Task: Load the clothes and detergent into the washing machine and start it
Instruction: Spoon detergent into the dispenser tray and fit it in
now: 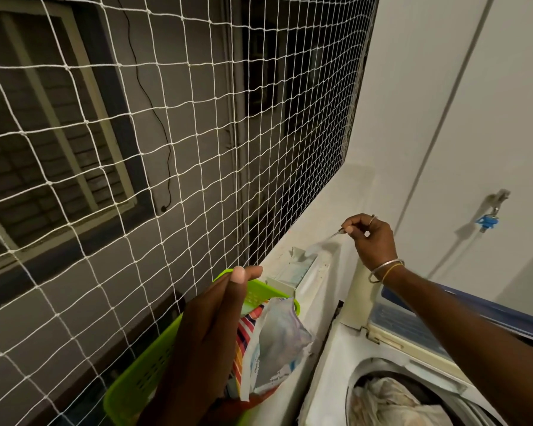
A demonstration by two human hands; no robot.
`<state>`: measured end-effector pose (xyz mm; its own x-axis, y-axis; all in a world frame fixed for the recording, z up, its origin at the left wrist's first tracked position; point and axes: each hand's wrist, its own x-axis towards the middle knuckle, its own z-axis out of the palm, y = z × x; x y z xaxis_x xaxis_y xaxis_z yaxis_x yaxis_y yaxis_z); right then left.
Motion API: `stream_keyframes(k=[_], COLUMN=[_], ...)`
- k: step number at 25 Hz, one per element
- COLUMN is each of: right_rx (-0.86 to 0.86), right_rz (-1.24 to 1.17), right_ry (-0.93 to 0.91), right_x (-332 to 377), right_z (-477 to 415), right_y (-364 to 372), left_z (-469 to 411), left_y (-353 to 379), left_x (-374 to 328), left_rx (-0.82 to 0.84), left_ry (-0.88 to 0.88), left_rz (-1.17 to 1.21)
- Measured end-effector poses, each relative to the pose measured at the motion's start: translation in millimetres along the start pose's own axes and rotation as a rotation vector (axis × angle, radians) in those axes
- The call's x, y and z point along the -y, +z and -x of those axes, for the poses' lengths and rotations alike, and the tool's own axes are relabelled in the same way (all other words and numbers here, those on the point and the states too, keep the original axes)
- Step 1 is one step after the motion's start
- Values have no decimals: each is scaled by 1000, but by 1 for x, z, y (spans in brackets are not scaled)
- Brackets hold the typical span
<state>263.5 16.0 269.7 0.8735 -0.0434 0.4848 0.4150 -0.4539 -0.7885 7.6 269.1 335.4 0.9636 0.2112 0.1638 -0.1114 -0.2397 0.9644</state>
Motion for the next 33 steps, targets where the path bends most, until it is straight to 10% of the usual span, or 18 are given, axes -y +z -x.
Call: stream_keyframes(k=[17, 33], right_rx=[34, 72], right_rz=[-395, 333], right_ry=[551, -115], right_x=[137, 168], right_z=[146, 210], right_y=[-88, 35], left_z=[19, 25], left_y=[7, 11], left_x=[0, 4], left_rx=[-78, -8], left_ry=[11, 119], left_rz=[-34, 7])
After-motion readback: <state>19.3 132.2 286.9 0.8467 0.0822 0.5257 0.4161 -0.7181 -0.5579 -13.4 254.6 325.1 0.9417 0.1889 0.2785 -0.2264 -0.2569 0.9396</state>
